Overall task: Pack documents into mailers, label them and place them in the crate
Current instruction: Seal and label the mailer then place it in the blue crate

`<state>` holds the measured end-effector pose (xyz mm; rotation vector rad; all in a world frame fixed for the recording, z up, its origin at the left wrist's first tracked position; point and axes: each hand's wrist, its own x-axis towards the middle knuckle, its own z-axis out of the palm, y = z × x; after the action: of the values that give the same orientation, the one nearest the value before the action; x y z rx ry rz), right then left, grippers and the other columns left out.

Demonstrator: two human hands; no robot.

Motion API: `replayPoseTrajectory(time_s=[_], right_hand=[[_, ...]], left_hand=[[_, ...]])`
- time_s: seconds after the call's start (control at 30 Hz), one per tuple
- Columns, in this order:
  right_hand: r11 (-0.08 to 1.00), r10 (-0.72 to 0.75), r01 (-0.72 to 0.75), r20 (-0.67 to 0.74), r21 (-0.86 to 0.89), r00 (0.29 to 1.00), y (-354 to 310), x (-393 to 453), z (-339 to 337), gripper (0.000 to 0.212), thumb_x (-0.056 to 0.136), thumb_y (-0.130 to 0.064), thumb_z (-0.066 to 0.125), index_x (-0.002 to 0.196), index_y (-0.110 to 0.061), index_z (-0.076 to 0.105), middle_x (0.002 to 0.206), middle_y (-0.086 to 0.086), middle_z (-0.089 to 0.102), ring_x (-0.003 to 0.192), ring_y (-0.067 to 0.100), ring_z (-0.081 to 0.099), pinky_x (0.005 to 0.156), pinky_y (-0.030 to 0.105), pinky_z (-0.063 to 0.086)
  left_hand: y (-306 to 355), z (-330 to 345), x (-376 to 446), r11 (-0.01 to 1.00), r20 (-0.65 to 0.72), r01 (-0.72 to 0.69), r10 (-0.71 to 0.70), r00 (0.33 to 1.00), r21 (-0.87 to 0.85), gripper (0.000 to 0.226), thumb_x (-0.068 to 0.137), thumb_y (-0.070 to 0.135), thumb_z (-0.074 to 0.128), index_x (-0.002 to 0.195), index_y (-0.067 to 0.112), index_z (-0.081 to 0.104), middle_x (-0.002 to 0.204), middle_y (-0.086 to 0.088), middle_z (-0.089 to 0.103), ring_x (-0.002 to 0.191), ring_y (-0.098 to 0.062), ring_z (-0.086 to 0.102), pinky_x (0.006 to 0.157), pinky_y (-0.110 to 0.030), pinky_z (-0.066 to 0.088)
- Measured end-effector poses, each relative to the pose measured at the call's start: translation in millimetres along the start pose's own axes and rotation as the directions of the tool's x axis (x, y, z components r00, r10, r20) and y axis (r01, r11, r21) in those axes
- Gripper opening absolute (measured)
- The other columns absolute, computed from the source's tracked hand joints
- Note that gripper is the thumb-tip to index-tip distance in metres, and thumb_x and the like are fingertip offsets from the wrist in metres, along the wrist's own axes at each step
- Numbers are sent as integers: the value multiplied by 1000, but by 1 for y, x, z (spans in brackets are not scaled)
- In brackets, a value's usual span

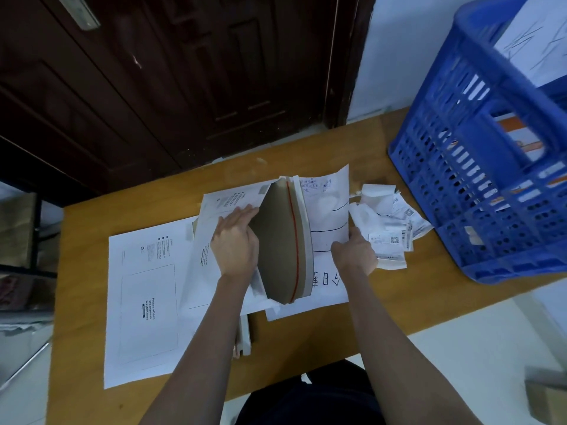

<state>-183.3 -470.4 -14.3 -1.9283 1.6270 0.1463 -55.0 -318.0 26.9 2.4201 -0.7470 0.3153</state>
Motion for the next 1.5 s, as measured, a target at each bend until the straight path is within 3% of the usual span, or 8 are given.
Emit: replayPoseTrajectory(time_s=[0.13,0.3,0.57,0.73,0.87,1.17,1.5], right_hand=[[999,10,-9,-11,36,1000,-8,2,-18,43,82,-14,51,124,-13,43,102,13,62,86,32,56,69,31,39],[997,61,-58,-46,58,997,-15,7,-38,38,83,-19,54,118,-11,45,105,13,61,94,34,59,72,32,37],[992,80,-60,-189,111,979,-8,-2,-45,33,78,-15,57,111,-14,53,96,13,65,72,29,50,65,30,40],[975,118,-72,-216,212,969,-6,-7,-42,26,75,-18,57,101,-13,55,95,12,67,81,34,61,70,33,49],[970,145,-92,-226,227,963,0,-14,-44,31,79,-16,54,109,-11,56,101,12,66,90,34,61,67,30,37],[958,199,-107,-349,266,916,12,-18,-47,25,80,-15,53,104,-9,59,98,12,63,70,28,51,66,31,38],[897,287,-85,-427,433,857,20,-13,-51,29,77,-18,55,104,-10,61,103,8,64,71,29,51,64,30,36]], left_hand=[[-3,-4,3,1000,-8,-11,11,1000,-3,34,78,-8,66,105,13,73,107,-10,71,96,-30,69,75,-54,57],[-7,-7,3,1000,-4,-7,7,1000,-3,35,78,-7,67,105,14,73,109,-10,71,99,-30,68,77,-54,57],[-16,-12,0,1000,11,6,-6,1000,2,35,79,-7,66,107,14,73,109,-10,71,97,-31,69,76,-56,57],[-25,-15,4,999,46,34,-35,998,12,34,81,-6,63,108,14,72,110,-11,70,98,-32,68,80,-56,55],[-32,-16,10,999,63,20,-22,998,32,34,83,-6,61,108,12,72,110,-12,70,97,-33,68,80,-56,55],[-36,-12,10,1000,80,18,-20,997,23,33,83,-5,61,110,12,72,112,-12,70,100,-33,67,81,-57,55],[-37,-10,9,1000,66,10,-12,998,28,33,82,-6,62,108,11,72,109,-12,71,95,-33,68,78,-56,56]])
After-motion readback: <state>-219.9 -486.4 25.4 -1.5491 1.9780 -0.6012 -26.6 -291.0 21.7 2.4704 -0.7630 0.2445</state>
